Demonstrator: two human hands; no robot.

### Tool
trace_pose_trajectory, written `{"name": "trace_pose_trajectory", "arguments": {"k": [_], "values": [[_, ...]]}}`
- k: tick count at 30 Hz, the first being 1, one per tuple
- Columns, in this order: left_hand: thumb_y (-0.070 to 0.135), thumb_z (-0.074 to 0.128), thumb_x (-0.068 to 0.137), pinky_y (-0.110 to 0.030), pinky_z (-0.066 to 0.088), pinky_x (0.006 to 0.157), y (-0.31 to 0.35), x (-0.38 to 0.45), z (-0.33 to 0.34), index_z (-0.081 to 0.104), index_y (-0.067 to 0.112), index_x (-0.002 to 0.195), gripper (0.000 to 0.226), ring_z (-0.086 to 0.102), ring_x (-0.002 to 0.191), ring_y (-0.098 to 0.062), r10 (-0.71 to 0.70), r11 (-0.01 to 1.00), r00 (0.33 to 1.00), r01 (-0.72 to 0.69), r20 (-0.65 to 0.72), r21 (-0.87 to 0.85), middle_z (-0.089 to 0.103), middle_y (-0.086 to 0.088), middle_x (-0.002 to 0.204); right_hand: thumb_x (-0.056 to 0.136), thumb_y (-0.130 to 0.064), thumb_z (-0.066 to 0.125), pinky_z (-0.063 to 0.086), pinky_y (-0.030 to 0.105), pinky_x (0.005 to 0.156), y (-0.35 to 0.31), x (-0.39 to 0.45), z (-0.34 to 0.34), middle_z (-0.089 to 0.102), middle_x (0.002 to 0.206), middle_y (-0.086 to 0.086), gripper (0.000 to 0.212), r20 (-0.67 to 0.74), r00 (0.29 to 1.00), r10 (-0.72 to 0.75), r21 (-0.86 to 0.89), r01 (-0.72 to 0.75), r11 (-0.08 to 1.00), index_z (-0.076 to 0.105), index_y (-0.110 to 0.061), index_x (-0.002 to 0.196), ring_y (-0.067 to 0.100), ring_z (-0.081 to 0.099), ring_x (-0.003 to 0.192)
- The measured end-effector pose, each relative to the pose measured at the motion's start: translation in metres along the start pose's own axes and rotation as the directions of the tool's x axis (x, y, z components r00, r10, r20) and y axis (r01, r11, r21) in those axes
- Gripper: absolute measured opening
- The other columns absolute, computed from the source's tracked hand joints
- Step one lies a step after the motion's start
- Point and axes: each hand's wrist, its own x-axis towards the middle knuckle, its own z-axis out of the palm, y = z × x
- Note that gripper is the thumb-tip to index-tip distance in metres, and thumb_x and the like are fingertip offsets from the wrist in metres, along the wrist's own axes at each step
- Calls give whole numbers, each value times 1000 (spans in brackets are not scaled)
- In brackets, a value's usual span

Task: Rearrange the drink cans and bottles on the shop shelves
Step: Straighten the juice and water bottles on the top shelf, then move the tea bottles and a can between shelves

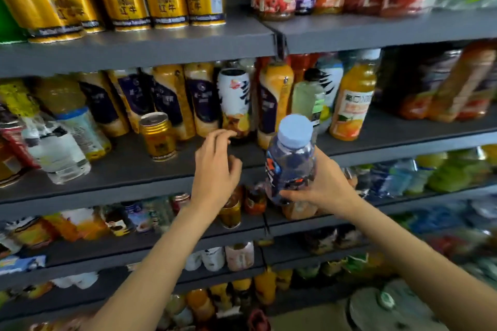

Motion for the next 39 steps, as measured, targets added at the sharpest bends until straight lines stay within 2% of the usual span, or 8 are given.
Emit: {"name": "trace_pose_trajectory", "arguments": {"k": [3,5,9,14,21,25,32,39], "values": [[2,51,86,-25,28,84,55,-4,43,47,10,124,39,51,108,-22,30,998,999,-28,44,-49,48,-5,117,58,-31,87,46,24,83,46,-49,-52,59,115,-4,75,10,995,99,-117,-98,988,45,-23,119,11,57,105],[3,51,88,-30,36,85,102,-8,75,46,10,125,38,50,105,-19,55,994,996,-48,77,-94,49,-5,114,59,-29,87,41,17,78,81,-85,-94,57,111,-6,74,-26,987,157,-156,-159,975,45,-21,119,8,54,101],[0,51,86,-43,45,87,215,-13,157,46,9,124,40,52,102,-20,129,976,984,-104,122,-191,49,-5,114,60,-26,87,48,29,77,145,-152,-203,59,107,-1,68,-134,952,274,-147,-292,945,48,-14,115,15,57,95],[-1,56,81,-46,44,88,378,-7,257,48,5,123,43,56,101,-30,322,911,923,-242,210,-334,54,-11,112,61,-20,86,38,18,71,196,-207,-350,57,109,4,67,-364,895,258,-156,-332,930,48,-8,115,14,53,93],[-1,55,80,-44,42,93,531,31,366,48,4,125,46,53,108,-27,501,816,843,-383,198,-434,56,-10,117,62,-19,87,49,39,88,263,-231,-492,61,112,6,58,-726,632,270,76,-316,946,45,-28,102,20,59,104],[3,54,83,-33,28,103,578,68,441,42,6,133,52,38,125,-26,497,839,850,-420,176,-346,45,-10,133,63,-18,86,43,24,84,322,-228,-550,62,112,0,67,-765,543,346,150,-372,916,50,-14,119,16,57,106],[4,55,81,-38,26,105,642,150,563,44,5,131,51,32,130,-32,408,895,880,-332,243,-299,37,-14,139,62,-15,86,40,22,79,429,-185,-660,62,114,7,66,-748,556,362,67,-479,875,50,-8,117,21,57,106],[10,51,89,-38,29,106,676,198,635,38,12,137,50,27,134,-23,359,931,885,-314,297,-188,27,-5,146,64,-22,85,38,21,74,508,-88,-741,61,115,8,65,-650,714,261,-46,-379,924,49,-8,116,21,56,107]]}}
